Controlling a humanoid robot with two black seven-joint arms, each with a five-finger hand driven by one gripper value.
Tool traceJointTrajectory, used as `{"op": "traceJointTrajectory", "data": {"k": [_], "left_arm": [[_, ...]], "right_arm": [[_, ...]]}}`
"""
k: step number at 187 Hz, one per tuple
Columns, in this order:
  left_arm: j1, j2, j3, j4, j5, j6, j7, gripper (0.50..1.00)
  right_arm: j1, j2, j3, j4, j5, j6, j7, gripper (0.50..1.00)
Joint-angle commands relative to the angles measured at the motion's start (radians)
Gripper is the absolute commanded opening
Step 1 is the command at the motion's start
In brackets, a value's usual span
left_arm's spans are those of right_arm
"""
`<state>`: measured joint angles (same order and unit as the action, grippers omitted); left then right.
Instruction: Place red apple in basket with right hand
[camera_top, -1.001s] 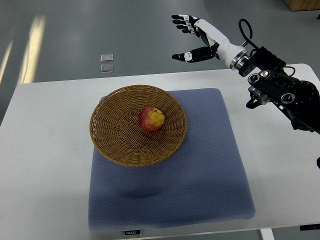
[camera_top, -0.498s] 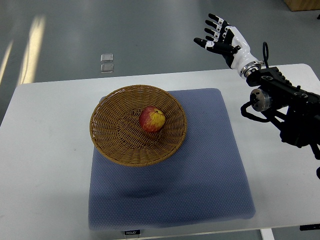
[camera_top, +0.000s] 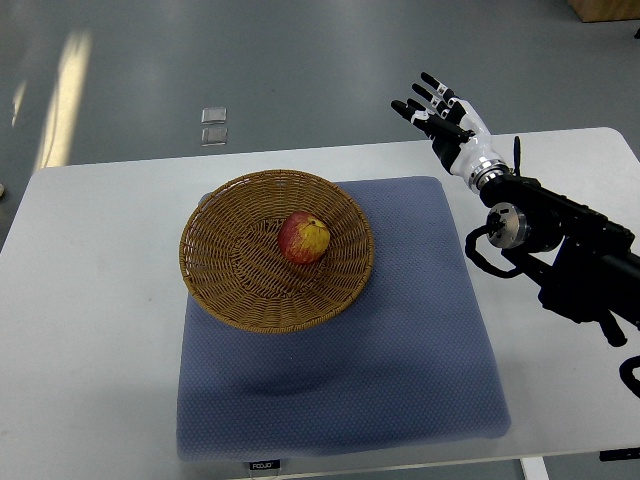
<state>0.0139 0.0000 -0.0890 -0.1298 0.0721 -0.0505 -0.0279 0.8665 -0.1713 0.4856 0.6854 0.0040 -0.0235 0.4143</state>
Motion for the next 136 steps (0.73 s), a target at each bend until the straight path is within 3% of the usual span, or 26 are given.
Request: {"op": "traceJointTrajectory", "data": {"k": [1, 136], "left_arm": [[0.0, 0.0, 0.0, 0.001, 0.0, 0.0, 0.0, 1.0], [0.0, 0.0, 0.0, 0.001, 0.0, 0.0, 0.0, 1.0]], "right_arm": [[-0.014, 0.003, -0.002, -0.001, -0.016, -0.001, 0.012, 0.917], [-0.023, 0.001, 0.002, -0.001, -0.01, -0.007, 0.035, 0.917]]}}
